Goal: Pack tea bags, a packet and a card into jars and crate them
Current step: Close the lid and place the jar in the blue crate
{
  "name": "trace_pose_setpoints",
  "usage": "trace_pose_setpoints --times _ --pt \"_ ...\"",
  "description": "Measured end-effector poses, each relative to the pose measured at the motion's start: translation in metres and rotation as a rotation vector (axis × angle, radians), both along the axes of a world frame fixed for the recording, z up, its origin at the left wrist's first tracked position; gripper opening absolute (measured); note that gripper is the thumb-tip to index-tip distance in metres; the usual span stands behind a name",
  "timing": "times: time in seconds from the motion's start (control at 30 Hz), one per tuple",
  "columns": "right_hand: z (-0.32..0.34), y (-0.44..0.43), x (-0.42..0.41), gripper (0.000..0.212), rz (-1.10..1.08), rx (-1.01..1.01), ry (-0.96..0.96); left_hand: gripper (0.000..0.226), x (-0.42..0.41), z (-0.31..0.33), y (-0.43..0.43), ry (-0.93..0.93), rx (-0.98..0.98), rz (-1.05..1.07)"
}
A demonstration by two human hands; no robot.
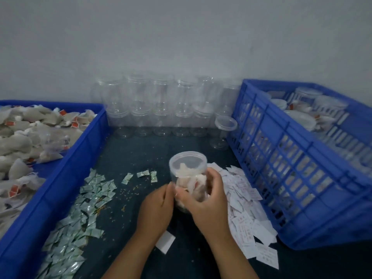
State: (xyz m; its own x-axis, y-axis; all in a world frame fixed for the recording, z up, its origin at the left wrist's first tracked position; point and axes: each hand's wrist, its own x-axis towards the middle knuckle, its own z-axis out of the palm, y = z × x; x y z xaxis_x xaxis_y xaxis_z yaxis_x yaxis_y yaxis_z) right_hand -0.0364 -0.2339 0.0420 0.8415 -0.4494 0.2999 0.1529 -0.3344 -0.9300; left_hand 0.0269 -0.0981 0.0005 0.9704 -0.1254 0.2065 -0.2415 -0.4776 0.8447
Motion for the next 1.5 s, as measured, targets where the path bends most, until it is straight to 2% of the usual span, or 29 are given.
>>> trace_pose_setpoints --times 0.17,0.23,0.33,0.43,0.5,0.6,0.77,0.97,1.2,1.37,1.5 --pt "0.06 -0.039 -0.008 0.11 0.128 -0.071 -0.027 0.024 -0.002 0.005 -0.017 -0.028 0.337 -0.052" --pt "0.093 -0.059 -0.015 0.1 0.138 -0.099 -0.092 0.031 -0.002 0.004 -0.025 -0.096 0.456 -0.051" --pt "0.154 -0.093 -0.031 0.092 0.003 -0.201 -0.179 0.034 0.001 0.005 -0.03 -0.127 0.499 -0.046" --pt "0.22 -0.136 -0.046 0.102 -0.224 -0.314 -0.22 0.034 0.003 0.004 -0.031 -0.08 0.45 -0.029" --pt "0.262 -0.167 -0.05 0.107 -0.373 -0.404 -0.179 0.033 0.003 0.003 -0.032 -0.086 0.454 -0.033" --pt "0.304 -0.211 -0.046 0.109 -0.474 -0.52 0.006 0.032 0.004 0.004 -0.032 -0.083 0.471 -0.051" --pt "0.298 -0.256 -0.041 0.117 -0.41 -0.744 0.473 0.036 0.005 0.002 -0.034 -0.092 0.431 -0.042" --pt "0.247 -0.261 -0.039 0.098 -0.249 -0.756 0.834 0.04 0.004 -0.001 -0.032 -0.162 0.464 -0.039" --pt "0.214 -0.262 -0.021 0.076 -0.143 -0.818 0.973 0.04 0.002 -0.003 -0.03 -0.192 0.457 -0.048" --pt "0.226 -0.265 -0.025 0.105 -0.033 -0.919 1.071 0.039 0.003 -0.005 -0.029 -0.196 0.462 -0.037" --pt "0.229 -0.259 -0.026 0.098 -0.063 -0.925 1.01 0.038 0.004 -0.007 -0.03 -0.192 0.449 -0.032"
